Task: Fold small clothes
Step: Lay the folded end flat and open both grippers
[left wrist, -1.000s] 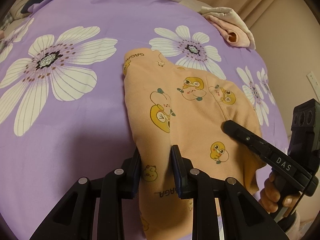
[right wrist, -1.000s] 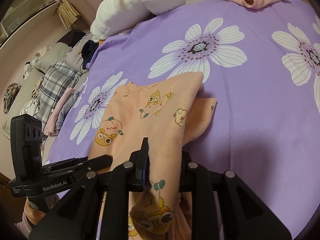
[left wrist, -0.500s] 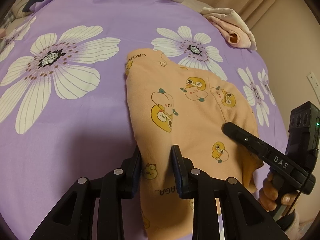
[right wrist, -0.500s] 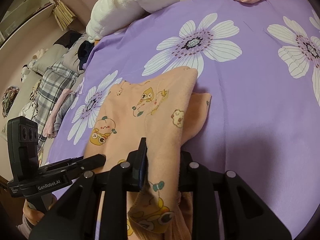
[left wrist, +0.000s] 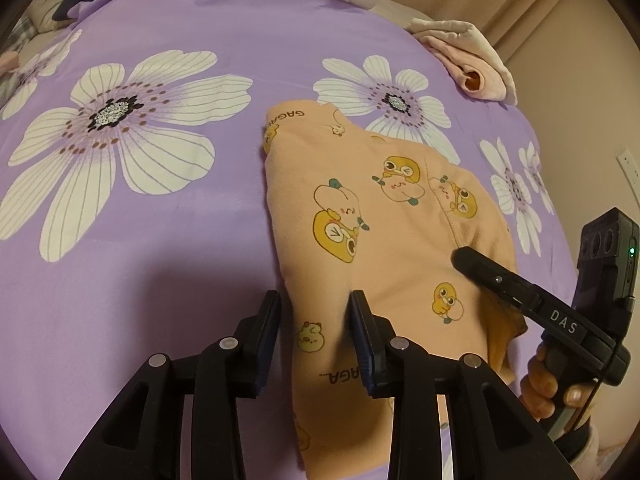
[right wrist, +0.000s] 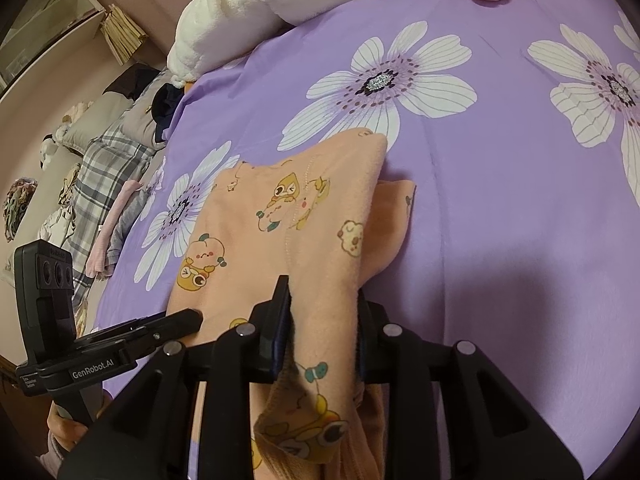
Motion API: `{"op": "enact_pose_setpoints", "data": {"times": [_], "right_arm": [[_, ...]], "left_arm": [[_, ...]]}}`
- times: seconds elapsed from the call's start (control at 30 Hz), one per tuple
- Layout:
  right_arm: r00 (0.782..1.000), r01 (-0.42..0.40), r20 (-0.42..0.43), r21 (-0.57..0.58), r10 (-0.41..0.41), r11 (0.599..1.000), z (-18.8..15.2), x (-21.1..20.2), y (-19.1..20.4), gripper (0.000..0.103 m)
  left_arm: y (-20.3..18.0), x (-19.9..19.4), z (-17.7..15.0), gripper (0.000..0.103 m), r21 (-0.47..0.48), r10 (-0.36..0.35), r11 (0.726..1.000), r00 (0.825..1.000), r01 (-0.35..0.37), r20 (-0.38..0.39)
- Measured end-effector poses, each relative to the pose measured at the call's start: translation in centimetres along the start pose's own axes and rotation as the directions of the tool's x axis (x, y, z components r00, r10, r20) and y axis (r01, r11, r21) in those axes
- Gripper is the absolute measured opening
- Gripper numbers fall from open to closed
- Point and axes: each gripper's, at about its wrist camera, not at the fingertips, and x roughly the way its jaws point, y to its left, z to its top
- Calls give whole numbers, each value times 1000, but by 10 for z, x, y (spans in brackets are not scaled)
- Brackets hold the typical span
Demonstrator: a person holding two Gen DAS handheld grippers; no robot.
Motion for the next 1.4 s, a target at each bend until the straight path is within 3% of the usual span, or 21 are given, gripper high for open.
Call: {"op": "enact_pose_setpoints", "data": {"times": [0.6, 0.7, 0.87, 1.03, 1.2, 1.3, 1.4], "right_arm": [[1000, 13, 6, 27, -13, 1000, -4, -11, -8, 36], [1000, 19, 11, 28, -19, 999, -4, -14, -8, 37], [999, 34, 28, 41, -35, 999, -3, -23, -12, 37], [994, 85, 62, 28, -86, 996, -2, -36, -10, 37], [981, 145, 133, -42, -138, 989, 8, -53, 2, 37], [982, 123, 154, -94, -107, 988, 18, -55, 14, 37], [988, 87, 140, -151, -66, 985, 27, -46, 29, 31]], "left_arm": [[11, -14, -10, 49, -22, 49, 999, 999, -48, 22], [14, -18, -13, 56, -27, 73, 997, 997, -72, 27], [21, -26, -17, 56, -41, 104, 994, 994, -102, 34], [32, -38, -22, 56, -67, 202, 978, 979, -199, 42], [33, -55, -26, 56, -76, 160, 985, 984, -154, 80], [8, -61, -27, 56, 6, 107, 994, 988, -108, 115], [-20, -60, -30, 56, 95, 50, 994, 991, -63, 128]]}}
